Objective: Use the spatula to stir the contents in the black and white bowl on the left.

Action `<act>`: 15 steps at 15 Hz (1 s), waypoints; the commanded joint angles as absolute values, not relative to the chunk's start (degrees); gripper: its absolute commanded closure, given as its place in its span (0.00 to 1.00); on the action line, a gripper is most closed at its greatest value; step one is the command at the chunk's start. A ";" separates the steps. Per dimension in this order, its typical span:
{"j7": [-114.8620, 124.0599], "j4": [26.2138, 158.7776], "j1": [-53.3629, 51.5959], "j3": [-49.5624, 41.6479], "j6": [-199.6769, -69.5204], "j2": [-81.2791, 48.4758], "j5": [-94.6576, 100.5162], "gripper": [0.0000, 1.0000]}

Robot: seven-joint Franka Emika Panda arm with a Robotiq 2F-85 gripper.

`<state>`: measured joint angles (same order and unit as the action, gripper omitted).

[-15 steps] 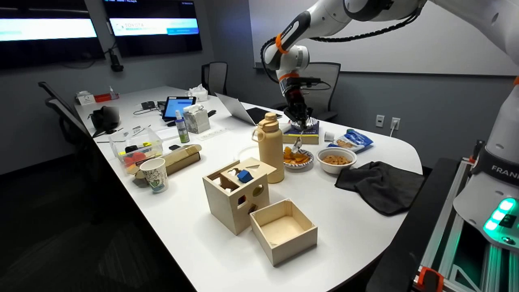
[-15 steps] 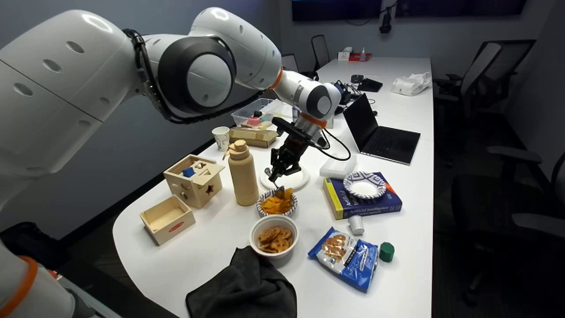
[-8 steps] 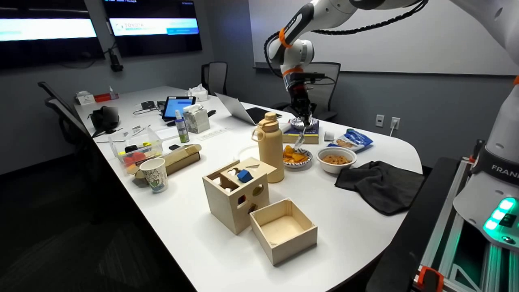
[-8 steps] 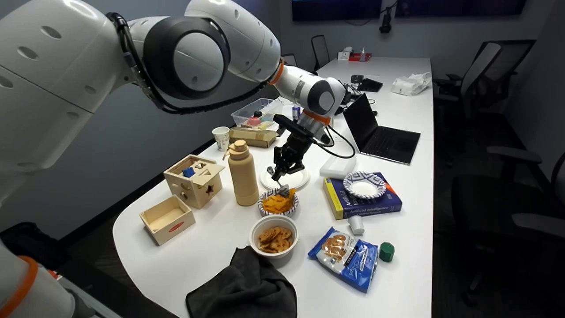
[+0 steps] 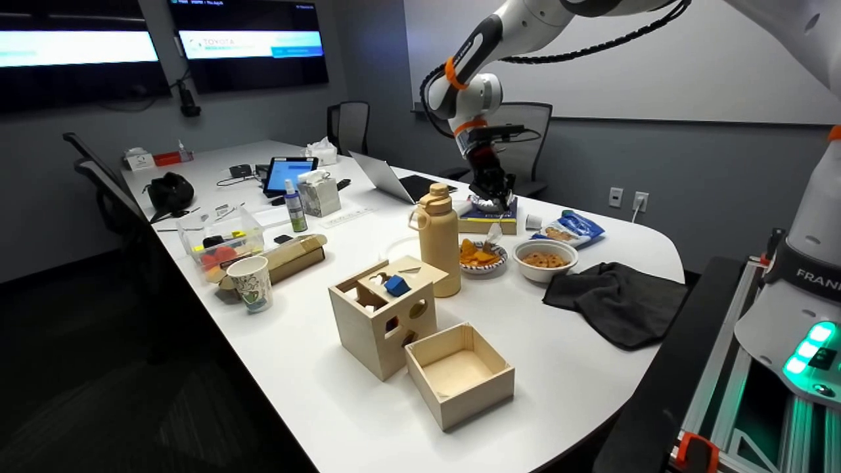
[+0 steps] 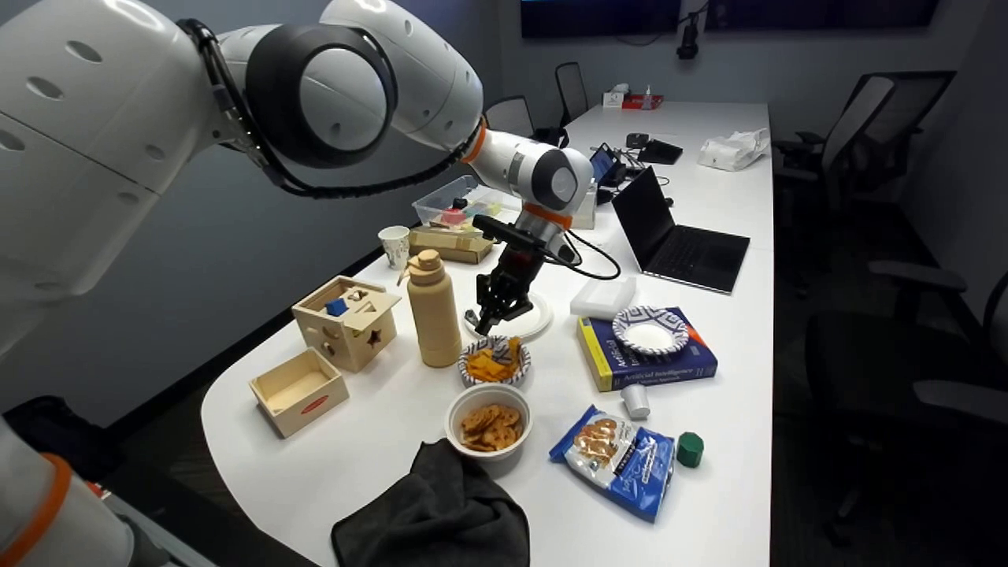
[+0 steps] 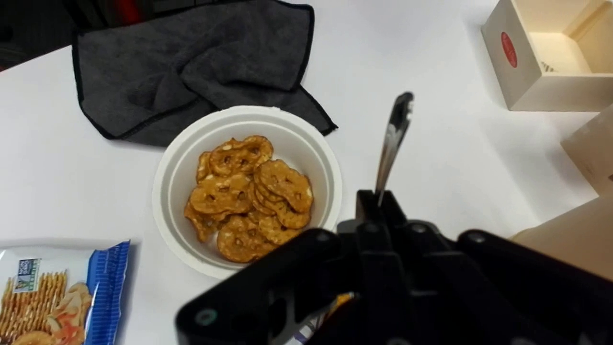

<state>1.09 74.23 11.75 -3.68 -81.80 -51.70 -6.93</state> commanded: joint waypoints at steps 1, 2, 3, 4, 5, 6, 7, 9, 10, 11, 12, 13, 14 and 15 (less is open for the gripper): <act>-0.05 76.77 10.17 -3.80 -80.76 -49.91 -5.47 0.99; -0.84 76.83 10.19 -3.50 -80.33 -49.83 -5.66 0.99; -1.62 76.88 10.30 -3.19 -79.99 -49.72 -6.01 0.99; -2.38 76.99 10.44 -2.92 -79.63 -49.61 -6.32 0.99; -3.43 77.14 10.83 -2.56 -79.38 -49.39 -6.87 0.99; -4.54 77.13 11.20 -2.25 -79.28 -49.26 -7.38 0.99; -5.38 77.13 11.47 -2.07 -79.14 -49.13 -7.83 0.99; -6.33 77.45 11.93 -1.96 -79.55 -48.66 -8.78 0.99; -6.59 77.52 12.15 -1.95 -79.85 -48.48 -9.33 0.99; -6.19 77.76 12.12 -2.19 -80.72 -48.24 -9.67 0.99; -5.81 77.88 12.09 -2.39 -81.28 -48.06 -9.90 0.99; -5.19 78.00 11.97 -2.64 -82.02 -47.90 -9.95 0.99; -4.31 78.27 11.76 -2.98 -83.40 -47.71 -9.87 0.99; -3.66 78.26 11.55 -3.26 -84.68 -47.77 -9.65 0.99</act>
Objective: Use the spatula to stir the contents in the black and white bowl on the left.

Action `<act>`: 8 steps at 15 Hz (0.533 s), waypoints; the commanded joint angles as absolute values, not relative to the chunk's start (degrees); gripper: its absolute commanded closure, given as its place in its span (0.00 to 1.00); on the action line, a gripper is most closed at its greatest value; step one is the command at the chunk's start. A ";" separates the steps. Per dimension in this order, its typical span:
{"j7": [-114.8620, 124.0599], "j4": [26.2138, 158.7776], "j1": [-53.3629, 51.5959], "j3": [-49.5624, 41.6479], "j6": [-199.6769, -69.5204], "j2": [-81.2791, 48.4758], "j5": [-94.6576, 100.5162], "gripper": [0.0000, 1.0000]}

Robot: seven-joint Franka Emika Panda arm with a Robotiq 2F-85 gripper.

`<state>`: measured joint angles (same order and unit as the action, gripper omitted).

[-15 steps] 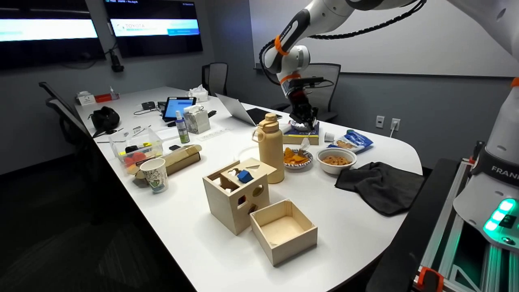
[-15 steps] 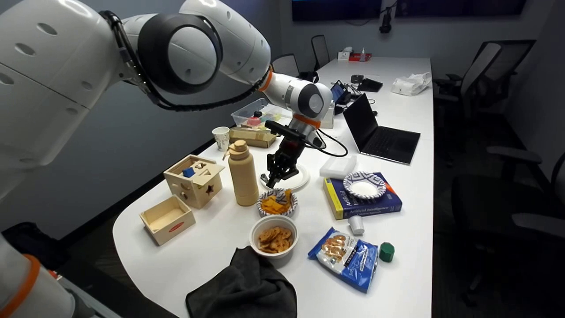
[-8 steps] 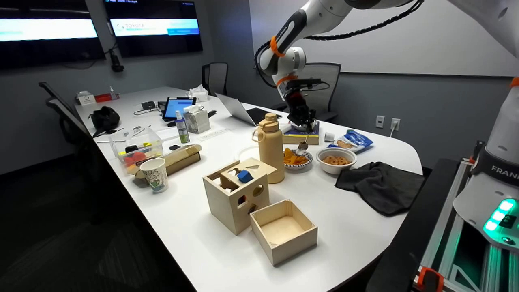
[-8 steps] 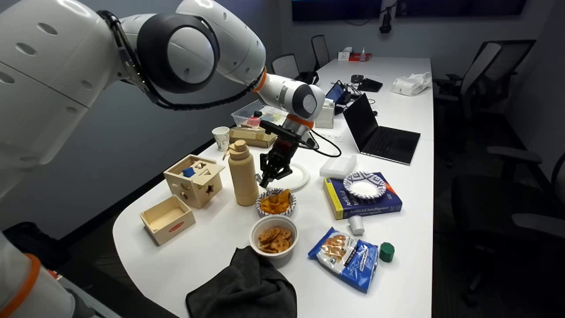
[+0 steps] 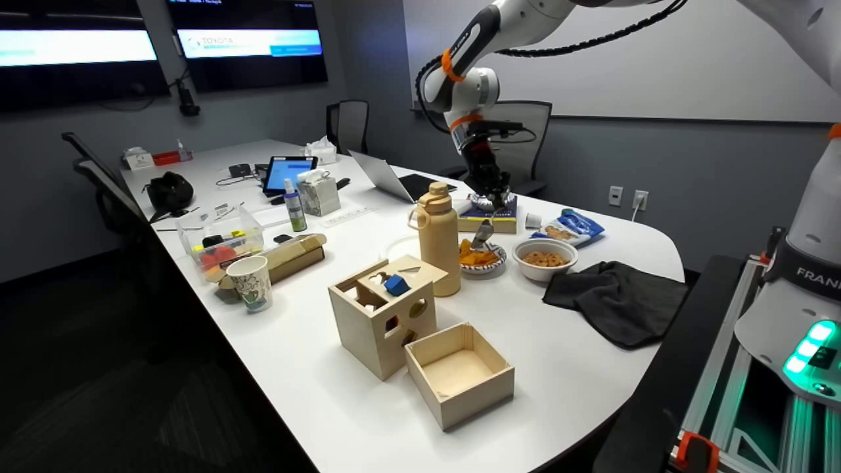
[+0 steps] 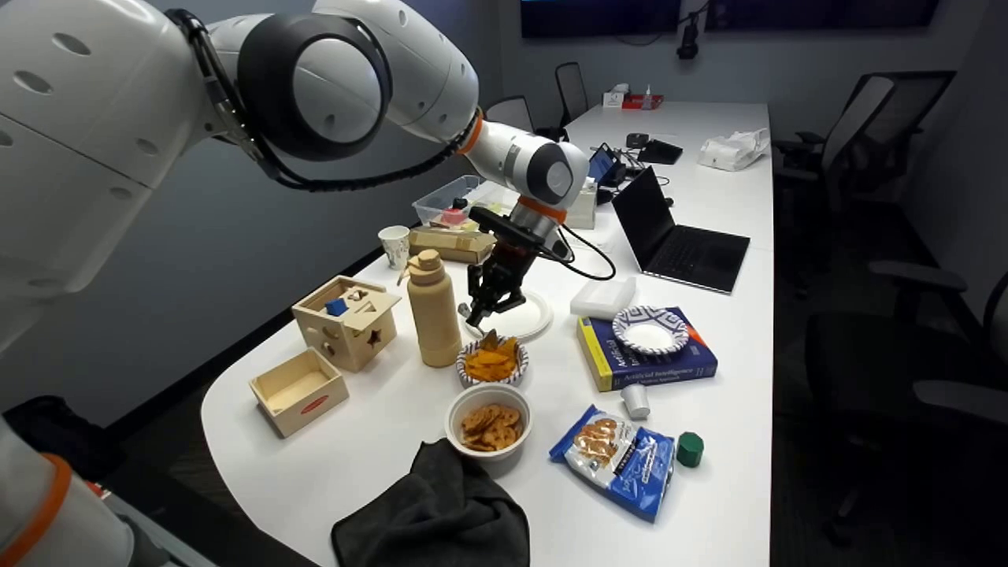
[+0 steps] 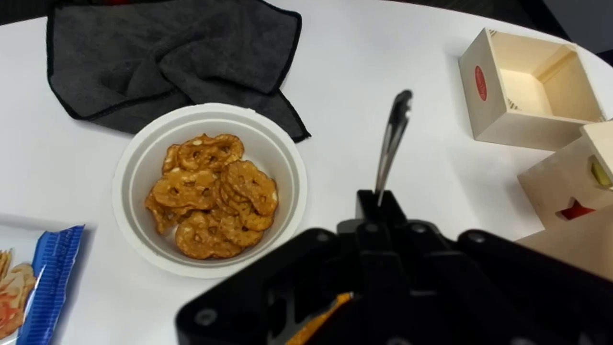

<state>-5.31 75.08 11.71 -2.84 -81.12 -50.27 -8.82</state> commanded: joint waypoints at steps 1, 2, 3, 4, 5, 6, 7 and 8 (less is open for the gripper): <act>-2.77 78.64 11.22 -3.59 -86.52 -47.65 -9.36 0.99; -1.78 78.63 10.94 -3.88 -87.73 -47.86 -9.01 0.99; -0.83 78.72 10.63 -4.14 -88.70 -47.96 -8.57 0.99; 0.49 79.08 9.96 -4.64 -89.39 -47.87 -7.64 0.99; 1.81 79.45 9.38 -5.09 -89.87 -47.70 -6.75 0.99; 3.21 79.97 8.61 -5.62 -90.18 -47.38 -5.50 0.99; 4.24 80.25 8.08 -5.97 -90.07 -47.20 -4.53 0.99; 4.87 80.82 7.57 -6.25 -89.62 -46.73 -3.51 0.99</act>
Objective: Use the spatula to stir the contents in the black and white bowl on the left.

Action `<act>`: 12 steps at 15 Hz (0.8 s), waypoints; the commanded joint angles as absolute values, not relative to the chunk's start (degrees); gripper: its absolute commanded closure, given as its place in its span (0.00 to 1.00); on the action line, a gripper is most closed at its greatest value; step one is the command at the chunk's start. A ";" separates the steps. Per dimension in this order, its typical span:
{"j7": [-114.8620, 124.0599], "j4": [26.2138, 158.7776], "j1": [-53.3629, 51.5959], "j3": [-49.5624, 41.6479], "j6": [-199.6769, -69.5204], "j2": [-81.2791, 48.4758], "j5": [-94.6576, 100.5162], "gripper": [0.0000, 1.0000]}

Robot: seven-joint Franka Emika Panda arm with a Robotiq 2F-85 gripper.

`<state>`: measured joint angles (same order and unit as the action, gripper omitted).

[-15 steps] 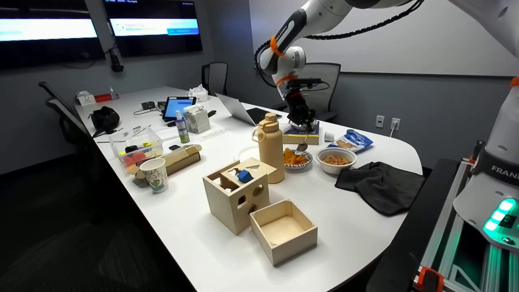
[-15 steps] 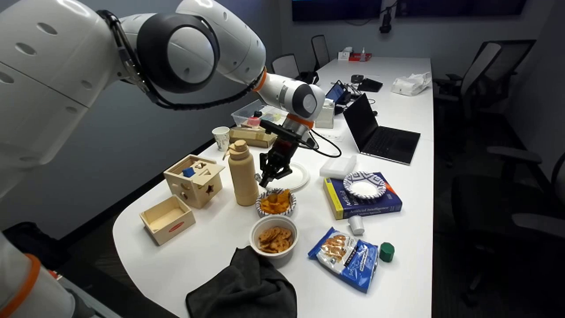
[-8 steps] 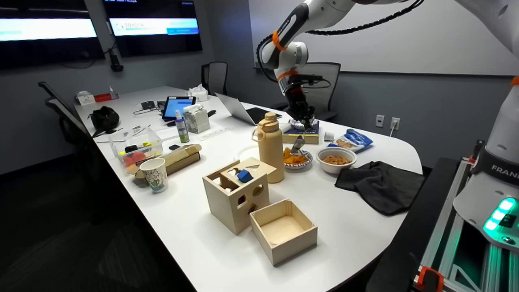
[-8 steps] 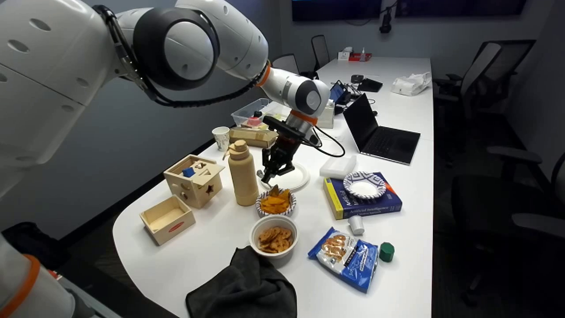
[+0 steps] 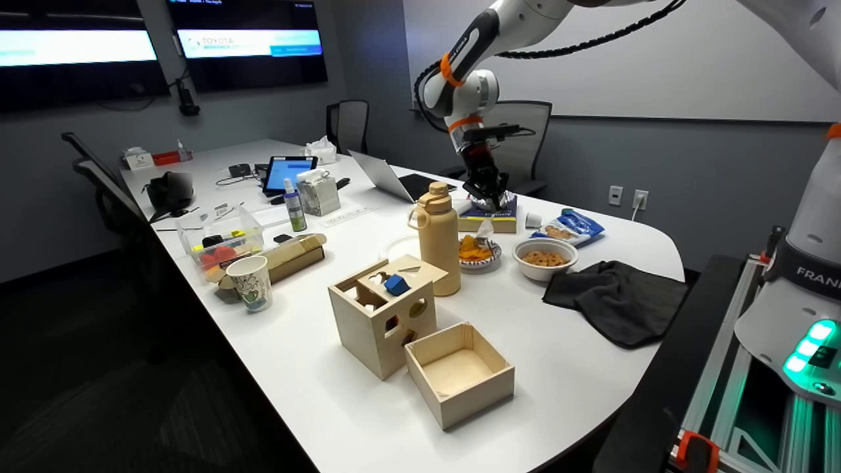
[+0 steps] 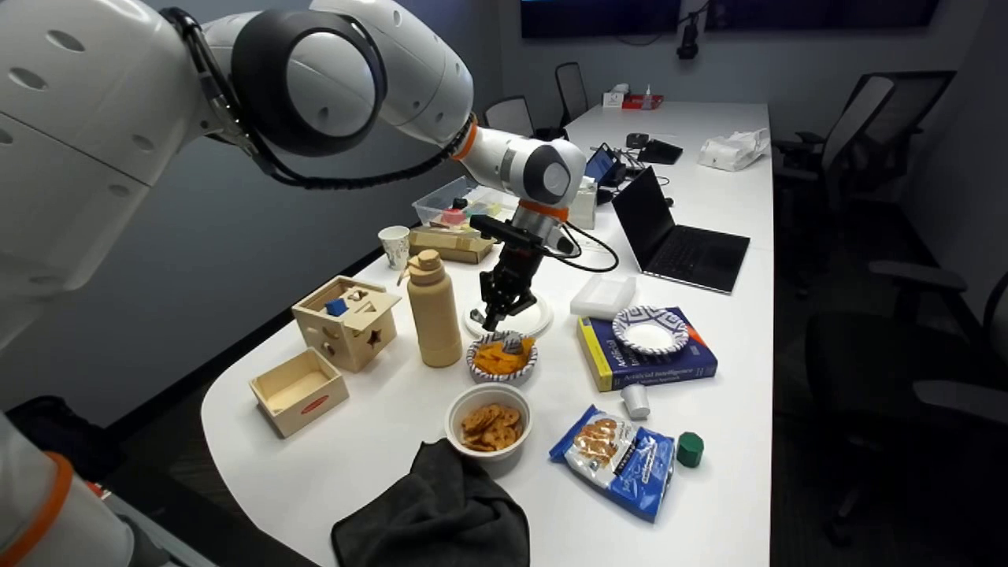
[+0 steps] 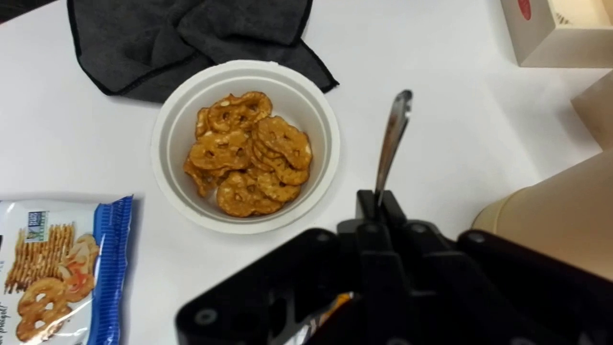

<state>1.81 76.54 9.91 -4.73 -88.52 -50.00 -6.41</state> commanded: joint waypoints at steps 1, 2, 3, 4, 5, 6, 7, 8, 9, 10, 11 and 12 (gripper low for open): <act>4.80 81.16 7.25 -6.28 -88.49 -46.37 -2.63 0.99; 4.11 81.51 7.02 -6.12 -87.35 -45.95 -1.76 0.99; 3.56 81.74 6.80 -6.01 -86.63 -45.72 -1.03 0.99; 2.60 82.00 6.75 -5.63 -85.65 -45.53 -0.58 0.99; 2.15 82.04 6.63 -5.42 -85.04 -45.61 -0.27 0.99; 1.58 81.70 6.52 -5.20 -84.05 -46.02 0.03 0.99; 1.16 81.71 6.38 -4.98 -83.48 -46.19 0.16 0.99; 0.80 81.85 6.25 -4.77 -83.29 -46.34 0.27 0.99; 0.53 81.92 6.18 -4.56 -83.13 -46.66 0.27 0.99; 0.15 81.99 6.21 -4.30 -83.11 -46.87 0.14 0.99; -0.17 82.16 6.26 -4.02 -83.39 -47.04 -0.24 0.99; -0.58 82.19 6.47 -3.76 -83.52 -47.16 -0.69 0.99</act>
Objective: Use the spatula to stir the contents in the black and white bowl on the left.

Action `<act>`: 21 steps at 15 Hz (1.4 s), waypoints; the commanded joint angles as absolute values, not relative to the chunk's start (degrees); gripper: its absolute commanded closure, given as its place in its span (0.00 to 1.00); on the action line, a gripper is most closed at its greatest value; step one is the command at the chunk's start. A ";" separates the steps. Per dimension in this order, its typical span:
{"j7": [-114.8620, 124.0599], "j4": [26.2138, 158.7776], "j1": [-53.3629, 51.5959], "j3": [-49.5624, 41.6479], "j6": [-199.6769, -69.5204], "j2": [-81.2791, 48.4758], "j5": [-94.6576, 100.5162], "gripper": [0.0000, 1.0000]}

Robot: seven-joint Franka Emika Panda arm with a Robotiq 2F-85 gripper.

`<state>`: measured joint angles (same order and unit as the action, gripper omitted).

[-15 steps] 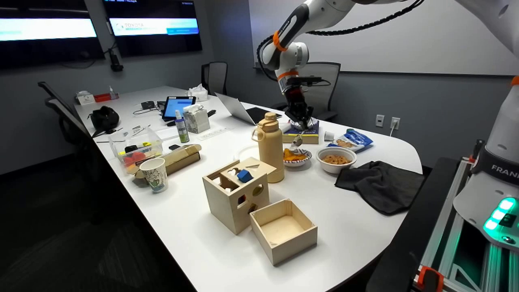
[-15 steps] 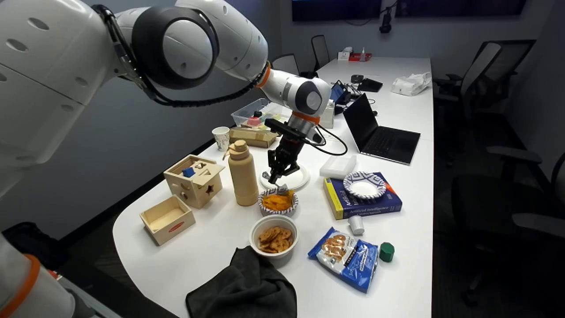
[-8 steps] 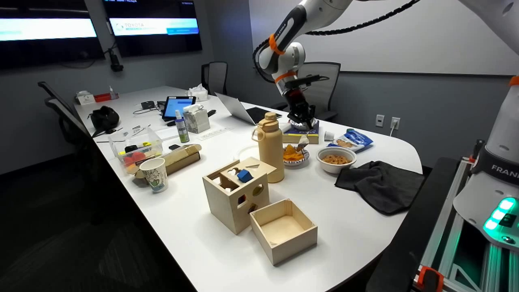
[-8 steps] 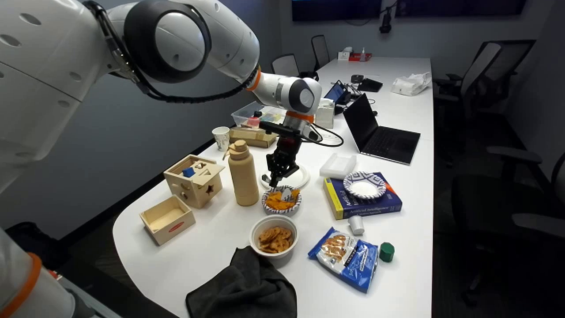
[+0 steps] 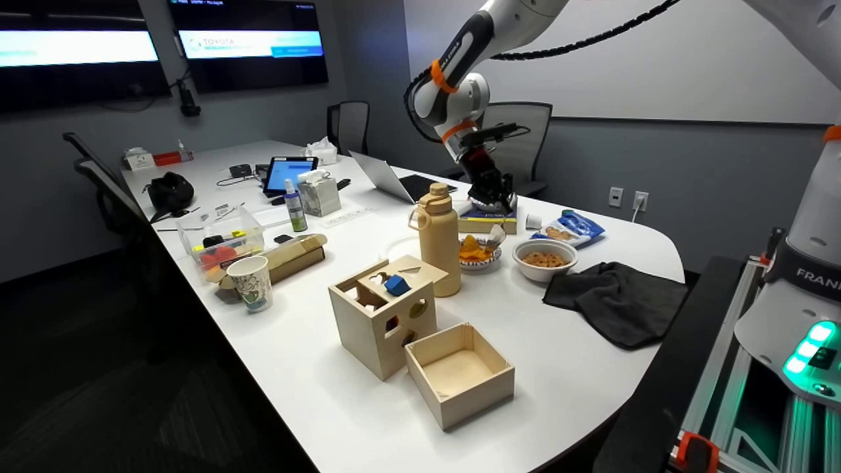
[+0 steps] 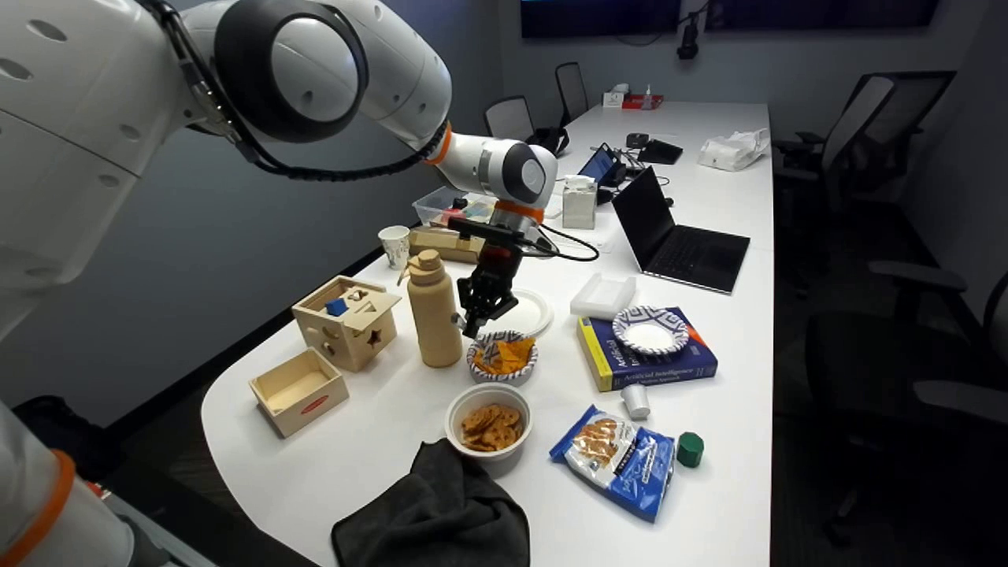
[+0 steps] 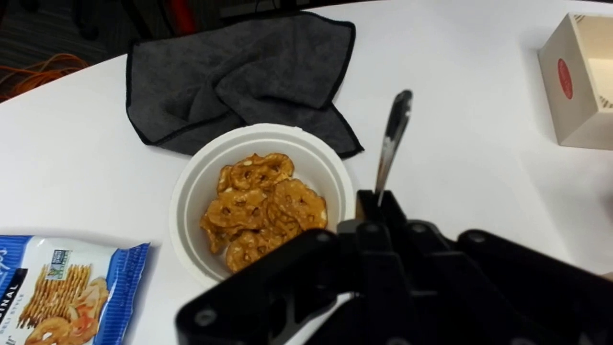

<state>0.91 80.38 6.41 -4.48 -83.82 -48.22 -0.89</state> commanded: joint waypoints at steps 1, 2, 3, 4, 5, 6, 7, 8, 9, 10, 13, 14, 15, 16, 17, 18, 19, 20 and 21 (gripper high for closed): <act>-0.95 82.32 6.77 -3.45 -83.73 -47.06 -1.23 0.99; -1.32 82.61 6.94 -3.23 -83.95 -46.80 -1.59 0.99; -1.80 82.81 7.30 -3.02 -84.42 -46.48 -2.22 0.99; -2.32 82.95 7.65 -2.82 -84.74 -46.20 -2.87 0.99; -2.94 83.00 7.95 -2.62 -84.86 -46.02 -3.49 0.99; -3.50 82.99 8.30 -2.40 -85.10 -45.90 -4.17 0.99; -3.89 82.99 8.58 -2.25 -85.19 -45.82 -4.81 0.99; -4.34 82.80 8.85 -2.18 -85.26 -45.90 -5.48 0.99; -4.50 82.82 9.00 -2.19 -85.50 -45.86 -6.05 0.99; -4.48 82.78 9.13 -2.27 -85.91 -45.94 -6.51 0.99; -3.50 82.34 9.09 -2.56 -87.50 -46.52 -7.46 0.99; -3.15 82.31 9.01 -2.66 -88.28 -46.64 -7.58 0.99; -2.62 82.35 8.82 -2.79 -89.26 -46.76 -7.57 0.99; -2.11 82.42 8.60 -2.94 -90.26 -46.84 -7.42 0.99; -1.34 82.37 8.33 -3.20 -91.35 -47.06 -7.08 0.99; -0.63 82.60 8.16 -3.36 -92.27 -47.03 -6.90 0.99; 0.12 82.98 7.98 -3.56 -93.32 -46.84 -6.63 0.99; 1.06 83.52 7.70 -3.86 -94.23 -46.47 -6.26 0.99; 1.95 83.99 7.40 -4.21 -94.63 -46.10 -5.75 0.99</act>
